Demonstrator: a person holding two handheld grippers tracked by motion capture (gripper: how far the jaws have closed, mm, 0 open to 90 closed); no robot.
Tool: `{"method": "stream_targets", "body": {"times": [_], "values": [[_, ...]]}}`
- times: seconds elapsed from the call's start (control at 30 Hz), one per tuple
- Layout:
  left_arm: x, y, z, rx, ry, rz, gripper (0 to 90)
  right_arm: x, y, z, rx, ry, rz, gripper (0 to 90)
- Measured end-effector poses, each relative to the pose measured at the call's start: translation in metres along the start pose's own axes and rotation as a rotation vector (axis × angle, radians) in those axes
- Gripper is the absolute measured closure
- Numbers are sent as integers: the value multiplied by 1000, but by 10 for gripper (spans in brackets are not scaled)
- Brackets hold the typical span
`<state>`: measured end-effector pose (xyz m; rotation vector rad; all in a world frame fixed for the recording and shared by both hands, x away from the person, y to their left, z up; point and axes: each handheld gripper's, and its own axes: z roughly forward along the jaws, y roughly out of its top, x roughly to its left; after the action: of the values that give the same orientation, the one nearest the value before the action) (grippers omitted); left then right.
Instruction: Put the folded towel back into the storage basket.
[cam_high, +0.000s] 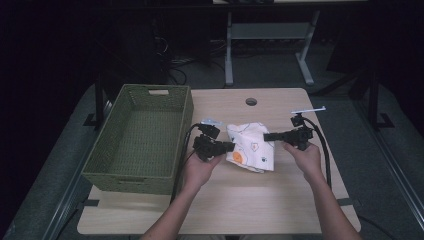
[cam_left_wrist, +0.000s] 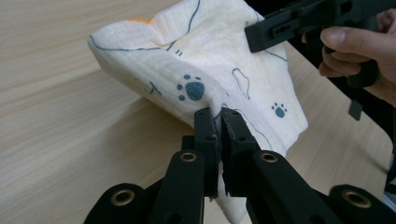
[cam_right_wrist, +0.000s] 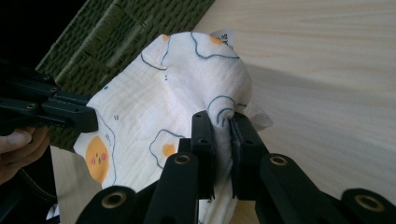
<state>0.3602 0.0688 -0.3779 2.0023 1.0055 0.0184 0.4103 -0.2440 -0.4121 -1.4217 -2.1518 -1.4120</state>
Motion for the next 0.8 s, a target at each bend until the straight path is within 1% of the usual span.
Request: {"method": "stream_targets", "body": {"times": [0.07, 0.13, 0.27, 0.33, 0.5, 0.67, 0.8], "values": [[0, 1, -2, -2, 3, 2, 867, 1, 1, 0, -2, 2, 0, 815], [1, 5, -11, -11, 6, 10, 867, 7, 7, 0, -13, 13, 0, 815], [1, 10, -22, -18, 11, 25, 867, 14, 14, 1, -16, 17, -8, 815], [2, 13, -28, -20, 5, 31, 867, 19, 18, 1, -24, 23, -10, 815], [4, 18, -41, -40, -6, 26, 867, 29, 27, 1, -30, 27, -20, 815], [10, 22, -55, -57, -17, 15, 867, 37, 34, 1, -33, 38, -26, 815], [13, 23, -62, -66, -20, 9, 867, 45, 40, 2, -36, 45, -34, 815]]}}
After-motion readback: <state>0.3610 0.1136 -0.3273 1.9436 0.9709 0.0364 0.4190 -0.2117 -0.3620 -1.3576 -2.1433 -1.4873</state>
